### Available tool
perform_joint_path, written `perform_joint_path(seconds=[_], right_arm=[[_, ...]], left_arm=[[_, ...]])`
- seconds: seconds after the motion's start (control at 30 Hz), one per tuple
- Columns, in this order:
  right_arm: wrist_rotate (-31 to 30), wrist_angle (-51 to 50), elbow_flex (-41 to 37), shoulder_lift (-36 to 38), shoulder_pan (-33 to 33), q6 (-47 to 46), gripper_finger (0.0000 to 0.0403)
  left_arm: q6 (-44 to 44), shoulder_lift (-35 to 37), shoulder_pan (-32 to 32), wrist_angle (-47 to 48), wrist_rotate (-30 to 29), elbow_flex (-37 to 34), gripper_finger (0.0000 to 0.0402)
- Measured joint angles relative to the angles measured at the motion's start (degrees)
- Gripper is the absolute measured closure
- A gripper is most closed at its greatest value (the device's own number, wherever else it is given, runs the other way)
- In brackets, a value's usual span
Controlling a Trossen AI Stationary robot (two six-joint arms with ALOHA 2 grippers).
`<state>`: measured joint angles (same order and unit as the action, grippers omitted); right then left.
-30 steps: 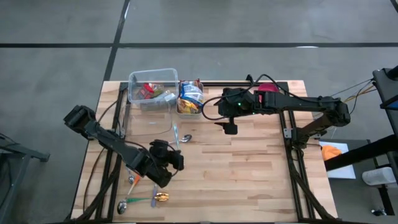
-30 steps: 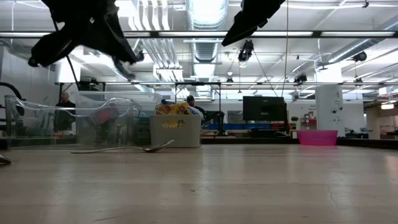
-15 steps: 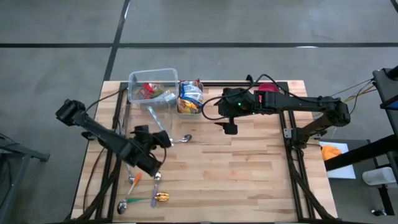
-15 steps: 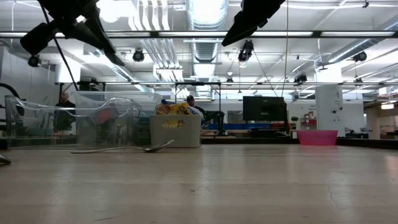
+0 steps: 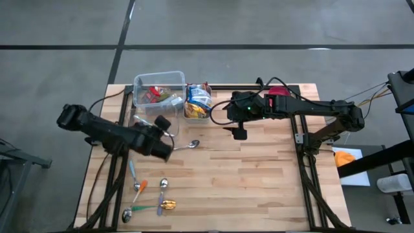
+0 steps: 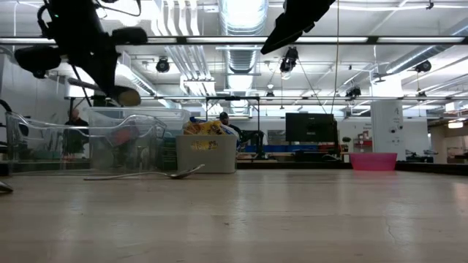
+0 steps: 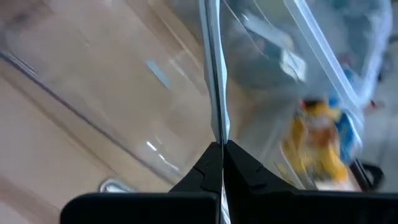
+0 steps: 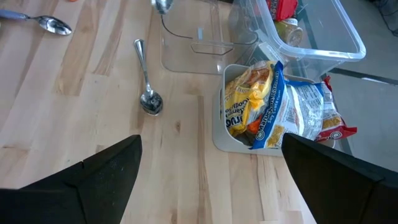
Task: Pick & Place Food Item
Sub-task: Put the white spoon into the transparent bin
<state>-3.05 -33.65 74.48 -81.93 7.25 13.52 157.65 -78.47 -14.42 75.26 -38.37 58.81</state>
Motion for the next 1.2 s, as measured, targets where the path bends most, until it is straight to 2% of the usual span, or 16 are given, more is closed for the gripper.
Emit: perform_joint_path(seconds=[0.2, 0.5, 0.63, 0.9, 1.03, 1.2], right_arm=[[0.00, 0.01, 0.00, 0.00, 0.00, 0.00, 0.0018], [0.00, 0.02, 0.00, 0.00, 0.02, 0.01, 0.0018], [0.00, 0.02, 0.00, 0.00, 0.00, 0.00, 0.0018], [0.02, 0.02, 0.00, 0.00, 0.01, 0.00, 0.0018], [0.00, 0.04, 0.00, 0.00, 0.00, 0.01, 0.0018], [0.02, 0.02, 0.00, 0.00, 0.02, 0.00, 0.0018]], left_arm=[[-2.59, 0.00, 6.93, 0.87, 1.49, 0.00, 0.0401], [2.02, 0.00, 10.53, -1.09, 8.51, -3.05, 0.0401], [2.70, 0.00, 11.75, -5.33, 8.48, -7.47, 0.0401], [1.39, 0.00, 12.81, -19.82, 8.44, -17.07, 0.0401], [1.44, 0.01, 12.97, -21.91, 8.41, -19.78, 0.0401], [1.35, -0.08, 12.96, -24.50, 14.52, -20.58, 0.0401]])
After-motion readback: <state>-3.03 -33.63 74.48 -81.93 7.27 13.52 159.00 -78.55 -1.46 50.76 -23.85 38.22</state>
